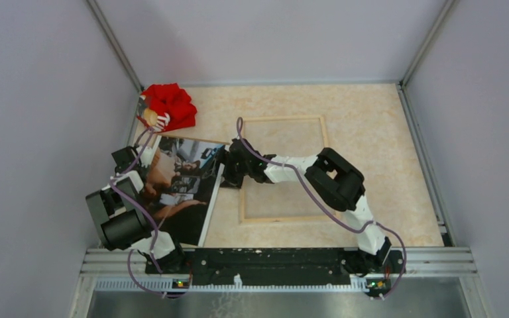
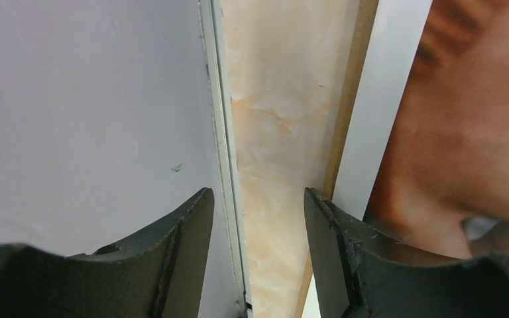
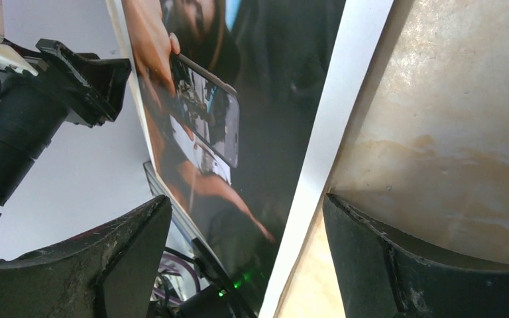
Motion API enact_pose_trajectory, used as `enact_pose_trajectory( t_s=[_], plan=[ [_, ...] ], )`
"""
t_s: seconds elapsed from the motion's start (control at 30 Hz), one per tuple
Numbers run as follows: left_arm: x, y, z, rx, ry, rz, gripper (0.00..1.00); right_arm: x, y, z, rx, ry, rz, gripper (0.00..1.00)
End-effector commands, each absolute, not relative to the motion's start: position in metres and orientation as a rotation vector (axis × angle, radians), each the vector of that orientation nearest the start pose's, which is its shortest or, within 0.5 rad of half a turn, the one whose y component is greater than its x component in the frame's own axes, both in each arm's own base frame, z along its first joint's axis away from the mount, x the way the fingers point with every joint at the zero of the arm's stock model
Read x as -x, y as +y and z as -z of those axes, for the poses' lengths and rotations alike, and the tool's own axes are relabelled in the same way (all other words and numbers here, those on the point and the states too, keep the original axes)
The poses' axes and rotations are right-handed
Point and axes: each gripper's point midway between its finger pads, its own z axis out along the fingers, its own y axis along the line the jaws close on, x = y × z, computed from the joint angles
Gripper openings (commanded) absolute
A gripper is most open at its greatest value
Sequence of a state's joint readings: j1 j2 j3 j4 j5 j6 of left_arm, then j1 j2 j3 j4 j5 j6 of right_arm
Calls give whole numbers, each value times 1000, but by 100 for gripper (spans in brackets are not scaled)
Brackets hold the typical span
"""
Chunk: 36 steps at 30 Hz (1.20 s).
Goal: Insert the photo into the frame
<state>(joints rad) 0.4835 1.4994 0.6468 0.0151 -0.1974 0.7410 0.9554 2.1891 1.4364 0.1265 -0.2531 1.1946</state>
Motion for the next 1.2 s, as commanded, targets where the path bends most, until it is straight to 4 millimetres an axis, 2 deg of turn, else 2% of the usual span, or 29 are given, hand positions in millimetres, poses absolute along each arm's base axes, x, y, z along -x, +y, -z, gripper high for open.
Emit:
enact_pose_trajectory(
  t_s=[0.0,0.27,0.57,0.83,1.03,1.17],
  plan=[
    [-233,169,18,-331,2751,-464,61,-265,523,-55,-133,2573,-1336,84],
    [-234,171,20,-329,2750,-477,60,-265,520,-67,-126,2562,-1322,84],
    [-233,174,21,-340,2746,-506,60,-269,527,-87,-98,2538,-1345,83],
    [-234,174,21,-343,2749,-504,60,-270,535,-100,-72,2499,-1415,82],
    [-235,175,20,-347,2744,-506,60,-269,538,-99,-90,2500,-1474,81],
    [-234,174,22,-353,2747,-506,60,-268,538,-114,-81,2450,-1527,80]
  ],
)
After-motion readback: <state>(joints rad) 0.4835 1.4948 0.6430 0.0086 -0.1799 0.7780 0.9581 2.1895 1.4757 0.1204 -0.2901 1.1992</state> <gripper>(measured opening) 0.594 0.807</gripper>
